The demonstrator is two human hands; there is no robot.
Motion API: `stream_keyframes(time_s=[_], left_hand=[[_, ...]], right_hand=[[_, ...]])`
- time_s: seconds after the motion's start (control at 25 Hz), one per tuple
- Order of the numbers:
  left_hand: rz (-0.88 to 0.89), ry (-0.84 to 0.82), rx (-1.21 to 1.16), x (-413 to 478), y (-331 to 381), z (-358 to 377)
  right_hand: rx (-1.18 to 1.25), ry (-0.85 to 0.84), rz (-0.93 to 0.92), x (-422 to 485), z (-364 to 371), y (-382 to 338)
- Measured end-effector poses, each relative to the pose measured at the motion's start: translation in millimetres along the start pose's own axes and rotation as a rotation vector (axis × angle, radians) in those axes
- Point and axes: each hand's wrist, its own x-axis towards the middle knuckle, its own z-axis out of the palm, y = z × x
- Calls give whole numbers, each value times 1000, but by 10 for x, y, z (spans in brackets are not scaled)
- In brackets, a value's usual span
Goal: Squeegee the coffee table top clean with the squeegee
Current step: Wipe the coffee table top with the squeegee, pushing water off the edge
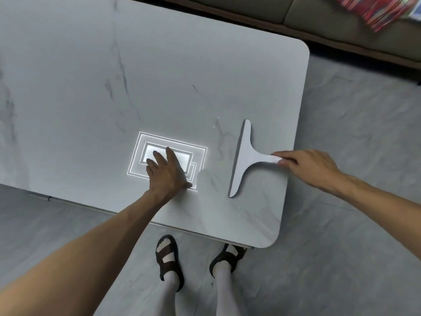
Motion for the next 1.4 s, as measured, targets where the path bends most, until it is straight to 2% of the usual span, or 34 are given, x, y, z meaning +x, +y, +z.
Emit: stream_keyframes(time_s=[0.2,0.4,0.56,0.76,0.88,0.96,1.08,1.2,1.28,1.4], left_hand=[[1,77,113,334,188,91],[1,-16,108,491,177,76],[19,-53,154,431,229,-38],[28,-66,172,355,293,-197],[58,44,102,413,407,-293],[113,97,68,610,607,-371],[191,48,156,1050,1030,-485],[152,-21,173,1407,1183,-471],[149,-33,164,1497,1135,-427],[178,-27,178,1520,1120,-424]], right_hand=[[319,61,8,708,-452,-270],[550,101,75,1750,-581,-845],[315,74,31,1576,-353,-866],[170,-18,-42,674,-207,-252],[200,-13,-30,481,-377,-13],[276,62,-7,752,-607,31],[353,149,94,1597,-1005,55],[501,170,268,2351,-1219,60],[511,171,309,2550,-1217,43],[346,157,213,2326,-1009,86]])
